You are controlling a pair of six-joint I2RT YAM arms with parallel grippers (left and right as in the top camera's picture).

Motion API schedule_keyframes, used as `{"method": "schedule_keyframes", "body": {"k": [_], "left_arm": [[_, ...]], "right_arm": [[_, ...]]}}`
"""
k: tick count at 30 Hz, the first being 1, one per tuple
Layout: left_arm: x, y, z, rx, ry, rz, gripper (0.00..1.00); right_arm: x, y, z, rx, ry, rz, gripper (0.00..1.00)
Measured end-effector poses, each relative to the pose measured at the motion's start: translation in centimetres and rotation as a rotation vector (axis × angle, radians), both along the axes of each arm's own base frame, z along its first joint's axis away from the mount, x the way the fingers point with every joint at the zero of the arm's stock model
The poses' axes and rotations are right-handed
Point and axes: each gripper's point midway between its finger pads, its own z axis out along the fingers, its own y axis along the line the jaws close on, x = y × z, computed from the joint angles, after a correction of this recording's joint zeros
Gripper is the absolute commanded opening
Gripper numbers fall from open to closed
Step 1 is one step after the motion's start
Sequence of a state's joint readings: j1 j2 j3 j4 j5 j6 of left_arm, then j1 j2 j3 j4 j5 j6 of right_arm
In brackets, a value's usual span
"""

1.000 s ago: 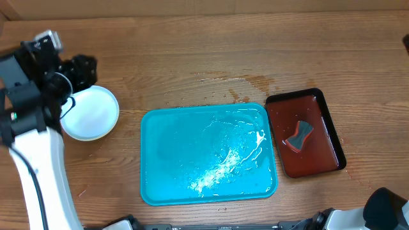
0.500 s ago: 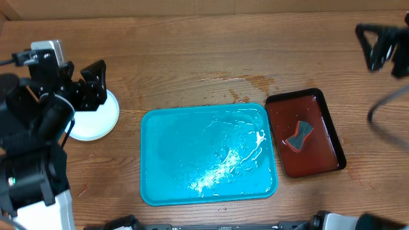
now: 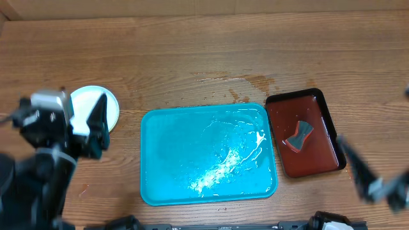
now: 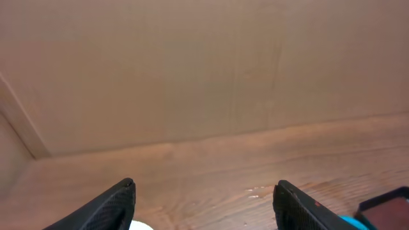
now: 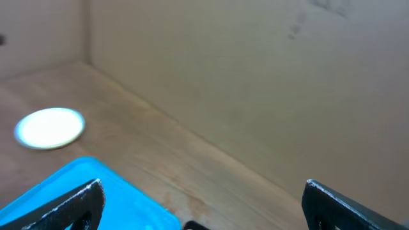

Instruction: Clean dirty plates on tray and stack at the side

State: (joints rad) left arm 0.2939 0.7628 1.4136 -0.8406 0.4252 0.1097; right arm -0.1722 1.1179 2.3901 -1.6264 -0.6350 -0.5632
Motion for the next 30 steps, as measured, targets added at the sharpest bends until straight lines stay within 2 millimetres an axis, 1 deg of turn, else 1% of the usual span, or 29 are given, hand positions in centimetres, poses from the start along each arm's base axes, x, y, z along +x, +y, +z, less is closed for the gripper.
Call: {"method": "schedule_keyframes", "body": {"k": [3, 6, 10, 11, 13, 16, 19, 23, 25, 28, 29, 30], "left_arm": [[-2.2, -0.1, 0.8, 0.039, -0.038, 0.03, 0.67], [-4.4, 0.0, 1.2, 0.073, -0.061, 0.075, 0.67], [-6.9, -0.4, 1.6, 0.119, -0.082, 0.088, 0.73], [-7.5, -0.7, 1.7, 0.13, -0.089, 0.082, 0.75], [-8.6, -1.6, 2.0, 0.158, -0.105, 0.046, 0.8], [-10.1, -3.4, 2.2, 0.19, -0.131, -0.039, 0.83], [-11.0, -4.7, 2.3, 0.208, -0.15, -0.108, 0.83], [-11.2, -5.4, 2.3, 0.219, -0.157, -0.147, 0.83], [-11.2, -5.5, 2.3, 0.221, -0.159, -0.156, 0.83], [-11.3, -5.6, 2.3, 0.22, -0.16, -0.163, 0.83], [-11.3, -5.6, 2.3, 0.22, -0.16, -0.164, 0.87], [-11.3, -5.7, 2.3, 0.223, -0.161, -0.165, 1.0]], "right_arm": [[-2.3, 1.1, -0.5, -0.009, -0.001, 0.07, 1.0], [-3.5, 1.9, -0.8, 0.009, 0.014, 0.124, 1.0], [-3.7, 2.0, -0.8, 0.09, 0.069, 0.113, 1.0], [-3.6, 2.0, -0.9, 0.109, 0.083, 0.102, 1.0], [-3.4, 1.6, -1.0, 0.151, 0.114, 0.065, 1.0], [-2.8, 0.8, -1.2, 0.208, 0.156, -0.014, 1.0], [-1.9, -0.9, -1.5, 0.268, 0.192, -0.144, 1.0], [-0.9, -4.4, -2.0, 0.379, 0.227, -0.396, 1.0], [-0.7, -5.5, -2.2, 0.412, 0.231, -0.478, 1.0], [-0.6, -6.5, -2.2, 0.443, 0.23, -0.542, 1.0], [-0.5, -6.7, -2.3, 0.45, 0.229, -0.556, 1.0], [-0.5, -6.9, -2.3, 0.456, 0.229, -0.569, 1.0]]}}
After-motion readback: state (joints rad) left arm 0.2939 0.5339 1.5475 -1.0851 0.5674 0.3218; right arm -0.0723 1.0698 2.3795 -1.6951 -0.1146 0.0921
